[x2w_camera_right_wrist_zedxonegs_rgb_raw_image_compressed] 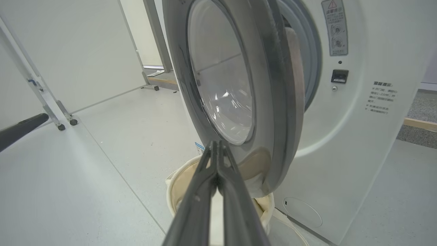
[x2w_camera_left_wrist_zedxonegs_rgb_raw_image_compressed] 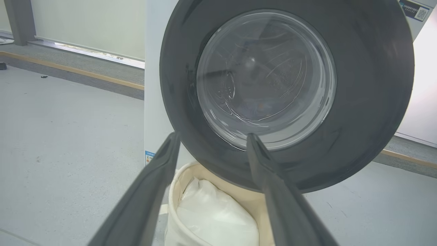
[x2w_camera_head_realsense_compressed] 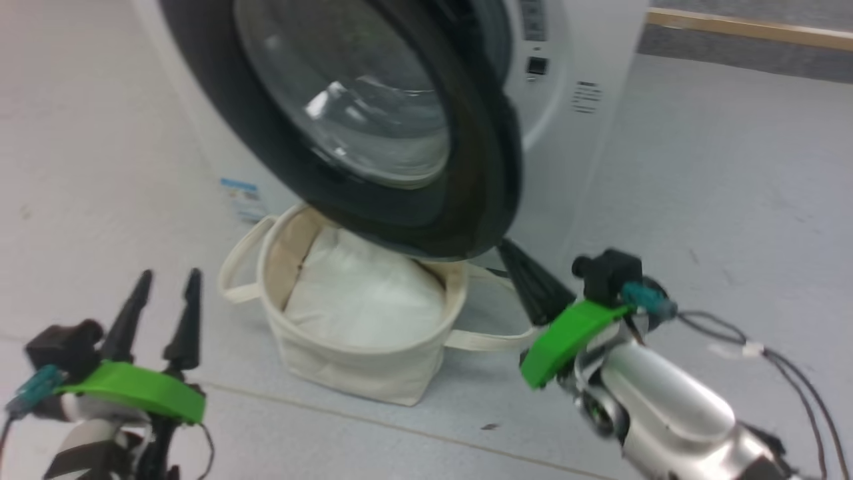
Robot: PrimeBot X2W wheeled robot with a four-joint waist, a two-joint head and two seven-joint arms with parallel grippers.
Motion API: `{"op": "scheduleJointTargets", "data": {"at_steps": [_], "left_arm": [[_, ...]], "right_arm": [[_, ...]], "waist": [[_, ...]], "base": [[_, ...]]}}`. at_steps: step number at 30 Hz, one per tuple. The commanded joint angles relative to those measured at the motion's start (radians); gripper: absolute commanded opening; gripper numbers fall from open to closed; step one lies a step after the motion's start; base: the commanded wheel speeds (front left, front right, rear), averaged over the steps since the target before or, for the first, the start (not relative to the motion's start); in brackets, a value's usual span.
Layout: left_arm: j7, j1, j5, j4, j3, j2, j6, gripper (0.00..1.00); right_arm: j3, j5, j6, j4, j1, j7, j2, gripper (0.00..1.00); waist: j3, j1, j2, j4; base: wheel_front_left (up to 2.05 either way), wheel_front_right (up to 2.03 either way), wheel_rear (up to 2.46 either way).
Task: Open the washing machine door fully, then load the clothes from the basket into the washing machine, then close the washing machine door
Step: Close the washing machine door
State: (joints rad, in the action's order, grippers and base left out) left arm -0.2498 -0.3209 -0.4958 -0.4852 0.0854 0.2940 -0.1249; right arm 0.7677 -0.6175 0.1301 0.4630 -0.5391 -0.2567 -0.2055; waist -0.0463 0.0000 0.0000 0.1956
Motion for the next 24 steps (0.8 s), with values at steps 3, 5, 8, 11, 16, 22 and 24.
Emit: {"op": "scheduleJointTargets", "data": {"at_steps": [3,5,8,11,16,22,24], "left_arm": [[-0.012,-0.07,0.001,0.047,0.021,0.015,-0.006,1.0],[-0.012,-0.078,-0.002,0.054,0.033,0.013,-0.006,1.0],[-0.012,-0.089,-0.005,0.059,0.049,0.011,-0.006,1.0],[-0.012,-0.094,-0.009,0.063,0.064,0.01,-0.006,1.0],[-0.012,-0.1,-0.019,0.074,0.078,0.011,-0.006,1.0],[-0.012,-0.106,-0.026,0.084,0.08,0.007,-0.006,1.0],[-0.012,-0.11,-0.026,0.088,0.078,0.005,-0.006,1.0]], "right_arm": [[0.004,-0.039,0.001,0.09,-0.116,-0.005,0.014,0.0],[-0.003,-0.047,0.001,0.138,-0.147,-0.005,0.009,0.0],[-0.025,-0.056,0.001,0.193,-0.179,-0.005,-0.007,0.0],[-0.041,-0.058,0.001,0.214,-0.196,-0.005,-0.021,0.0],[-0.089,-0.04,0.001,0.26,-0.247,-0.005,-0.063,0.0],[-0.224,0.041,0.001,0.307,-0.326,-0.005,-0.108,0.0],[-0.27,0.07,0.001,0.316,-0.35,-0.005,-0.117,0.0]], "waist": [[-0.03,0.0,0.0,0.096],[-0.039,0.0,0.0,0.127],[-0.055,0.0,0.0,0.171],[-0.07,0.0,0.0,0.196],[-0.122,0.0,0.0,0.242],[-0.195,0.0,0.0,0.271],[-0.221,0.0,0.0,0.277]], "base": [[0.0,0.0,0.0],[0.0,0.0,0.0],[0.0,0.0,0.0],[0.0,0.0,0.0],[0.0,0.0,0.0],[0.0,0.0,0.0],[0.0,0.0,0.0]]}}
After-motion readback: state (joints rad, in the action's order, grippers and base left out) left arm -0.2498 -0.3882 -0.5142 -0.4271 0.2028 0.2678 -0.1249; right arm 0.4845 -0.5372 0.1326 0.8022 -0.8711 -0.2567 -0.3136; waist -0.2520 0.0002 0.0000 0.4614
